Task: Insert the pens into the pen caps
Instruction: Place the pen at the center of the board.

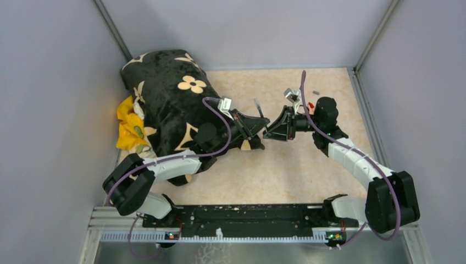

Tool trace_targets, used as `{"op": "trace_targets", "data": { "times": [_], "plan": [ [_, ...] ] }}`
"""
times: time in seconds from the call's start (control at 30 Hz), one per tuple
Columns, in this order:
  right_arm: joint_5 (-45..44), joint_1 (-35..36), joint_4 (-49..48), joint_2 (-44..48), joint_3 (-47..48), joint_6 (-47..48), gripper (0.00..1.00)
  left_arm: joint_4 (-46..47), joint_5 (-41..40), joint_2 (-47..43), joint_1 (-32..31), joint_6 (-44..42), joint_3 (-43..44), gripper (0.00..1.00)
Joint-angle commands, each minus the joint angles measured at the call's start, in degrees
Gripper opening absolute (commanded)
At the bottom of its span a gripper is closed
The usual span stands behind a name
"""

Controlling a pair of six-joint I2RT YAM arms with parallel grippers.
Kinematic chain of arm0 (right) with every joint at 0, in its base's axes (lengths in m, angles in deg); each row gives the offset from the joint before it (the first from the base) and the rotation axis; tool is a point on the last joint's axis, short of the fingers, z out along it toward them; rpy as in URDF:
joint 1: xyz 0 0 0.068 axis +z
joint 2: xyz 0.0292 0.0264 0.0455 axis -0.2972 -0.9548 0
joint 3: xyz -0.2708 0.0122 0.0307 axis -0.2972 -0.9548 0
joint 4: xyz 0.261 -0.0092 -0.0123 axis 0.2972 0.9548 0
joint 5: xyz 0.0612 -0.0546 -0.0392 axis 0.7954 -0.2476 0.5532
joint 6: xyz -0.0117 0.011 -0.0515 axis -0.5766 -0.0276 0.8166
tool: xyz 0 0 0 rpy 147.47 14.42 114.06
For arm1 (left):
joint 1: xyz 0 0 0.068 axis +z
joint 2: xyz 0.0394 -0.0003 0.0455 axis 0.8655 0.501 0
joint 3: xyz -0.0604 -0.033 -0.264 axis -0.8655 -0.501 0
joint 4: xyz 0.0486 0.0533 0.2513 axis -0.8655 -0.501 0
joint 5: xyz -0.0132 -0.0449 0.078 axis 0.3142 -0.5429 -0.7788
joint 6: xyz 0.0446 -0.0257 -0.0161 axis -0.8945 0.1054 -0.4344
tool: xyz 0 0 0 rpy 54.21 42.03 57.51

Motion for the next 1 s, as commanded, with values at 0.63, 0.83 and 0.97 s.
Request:
{"op": "trace_targets", "data": {
  "times": [0.63,0.83,0.97],
  "plan": [
    [-0.64,-7.16,26.67,-1.51,7.07,27.44,0.0,-14.66,-6.8,-17.2,-0.31,-17.54,-9.99,0.74],
    [-23.79,-7.11,41.55,-9.11,14.7,43.7,0.0,-27.11,-12.95,-27.06,-0.12,-24.75,-12.69,0.85],
    [-30.89,-7.01,44.83,-18.14,21.33,43.71,0.0,-29.84,-14.09,-29.88,0.29,-27.25,-13.64,0.93]
  ]
}}
